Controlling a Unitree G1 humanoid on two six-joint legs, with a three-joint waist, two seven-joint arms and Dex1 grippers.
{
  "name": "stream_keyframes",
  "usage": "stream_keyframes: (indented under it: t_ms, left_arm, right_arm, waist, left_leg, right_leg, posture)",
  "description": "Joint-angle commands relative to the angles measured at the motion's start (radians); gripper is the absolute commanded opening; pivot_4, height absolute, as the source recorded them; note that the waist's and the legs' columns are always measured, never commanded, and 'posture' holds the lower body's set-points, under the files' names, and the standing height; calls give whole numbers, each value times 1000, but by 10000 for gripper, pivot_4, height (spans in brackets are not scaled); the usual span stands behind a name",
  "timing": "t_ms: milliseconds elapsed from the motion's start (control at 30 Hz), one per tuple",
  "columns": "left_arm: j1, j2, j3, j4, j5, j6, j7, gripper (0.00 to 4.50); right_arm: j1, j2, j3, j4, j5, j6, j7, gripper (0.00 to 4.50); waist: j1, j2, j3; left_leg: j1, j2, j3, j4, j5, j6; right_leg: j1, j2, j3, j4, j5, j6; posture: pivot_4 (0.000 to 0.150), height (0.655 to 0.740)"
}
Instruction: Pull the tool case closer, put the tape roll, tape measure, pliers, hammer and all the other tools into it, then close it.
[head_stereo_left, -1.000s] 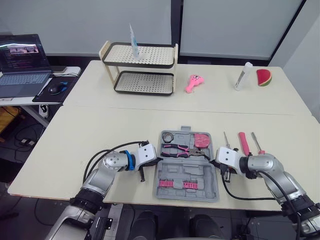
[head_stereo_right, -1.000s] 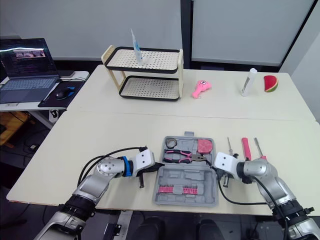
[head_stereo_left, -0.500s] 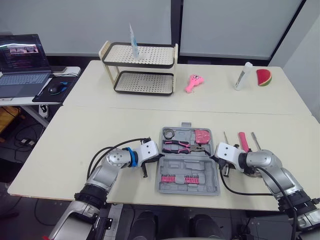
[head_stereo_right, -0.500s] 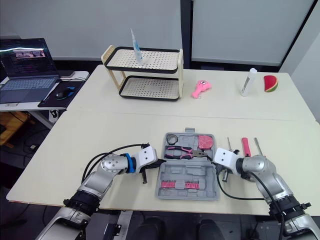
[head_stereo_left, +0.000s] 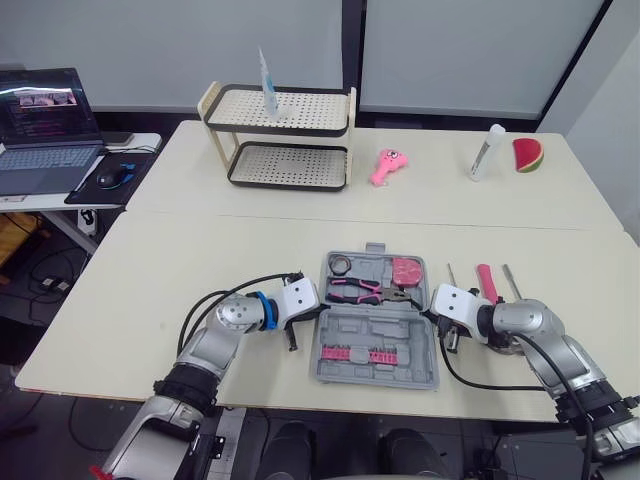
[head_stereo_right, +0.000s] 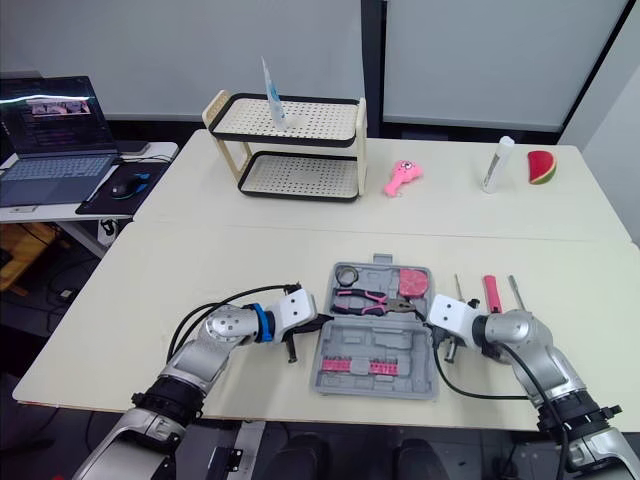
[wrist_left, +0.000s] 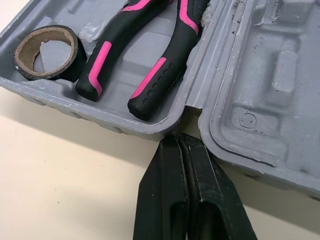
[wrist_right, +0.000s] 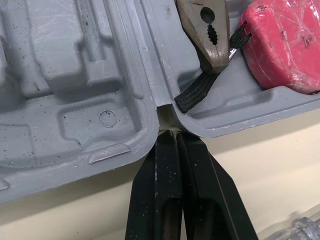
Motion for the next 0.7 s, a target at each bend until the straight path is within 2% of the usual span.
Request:
stream_keyframes:
  t_ms: [33, 700]
  left_arm:
    - [-18, -44, -37, 5, 6, -28, 6, 353]
    - [40, -36, -44, -68, -3, 4, -23, 353]
  right_arm:
    - [-19, 22, 24, -22, 12, -14, 5, 0]
    - [-13, 11, 28, -27, 14, -3, 24, 0]
  waist:
    - [0, 0, 0]
    - [0, 0, 0]
  left_leg:
    - [0, 0, 0, 0, 0, 0]
    - [0, 0, 0, 0, 0, 0]
  right_leg:
    - [0, 0, 0, 0, 0, 0]
    - [0, 0, 0, 0, 0, 0]
  posture:
    - [1500, 7290]
    - [1500, 7290]
